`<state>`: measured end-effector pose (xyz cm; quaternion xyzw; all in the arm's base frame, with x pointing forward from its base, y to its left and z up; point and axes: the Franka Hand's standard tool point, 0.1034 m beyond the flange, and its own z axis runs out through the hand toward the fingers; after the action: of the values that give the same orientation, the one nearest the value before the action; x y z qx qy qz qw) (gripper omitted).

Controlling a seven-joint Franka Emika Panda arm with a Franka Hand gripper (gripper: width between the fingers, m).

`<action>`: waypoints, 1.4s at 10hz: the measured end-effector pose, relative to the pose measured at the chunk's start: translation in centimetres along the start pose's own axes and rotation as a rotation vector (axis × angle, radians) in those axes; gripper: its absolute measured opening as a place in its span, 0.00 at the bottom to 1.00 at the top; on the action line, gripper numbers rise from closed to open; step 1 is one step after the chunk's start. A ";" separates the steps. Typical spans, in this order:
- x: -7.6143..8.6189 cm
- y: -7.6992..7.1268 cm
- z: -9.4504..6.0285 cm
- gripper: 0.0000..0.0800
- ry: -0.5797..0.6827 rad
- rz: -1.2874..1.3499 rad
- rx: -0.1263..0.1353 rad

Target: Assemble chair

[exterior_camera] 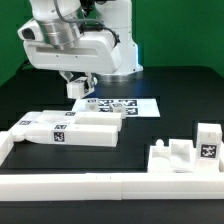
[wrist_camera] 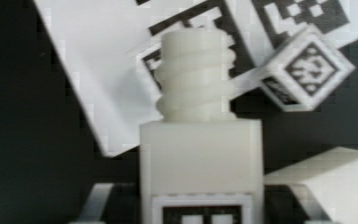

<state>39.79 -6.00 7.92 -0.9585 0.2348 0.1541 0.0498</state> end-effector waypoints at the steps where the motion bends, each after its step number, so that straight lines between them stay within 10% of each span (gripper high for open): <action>1: -0.7 -2.6 0.4 0.35 0.008 -0.032 -0.010; 3: -1.7 -7.7 -0.1 0.35 0.005 -0.022 -0.038; 8: -1.6 -7.8 0.5 0.35 0.022 -0.047 -0.044; 11: -2.5 -12.6 3.8 0.35 0.078 -0.119 -0.087; 14: -2.6 -13.0 3.8 0.35 0.078 -0.117 -0.086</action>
Offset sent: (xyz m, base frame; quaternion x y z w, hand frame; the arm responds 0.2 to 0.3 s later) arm 0.0000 0.0000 0.0000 0.0000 0.0000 0.0000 1.0000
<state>42.62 7.22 5.44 -0.9771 0.1734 0.1232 0.0084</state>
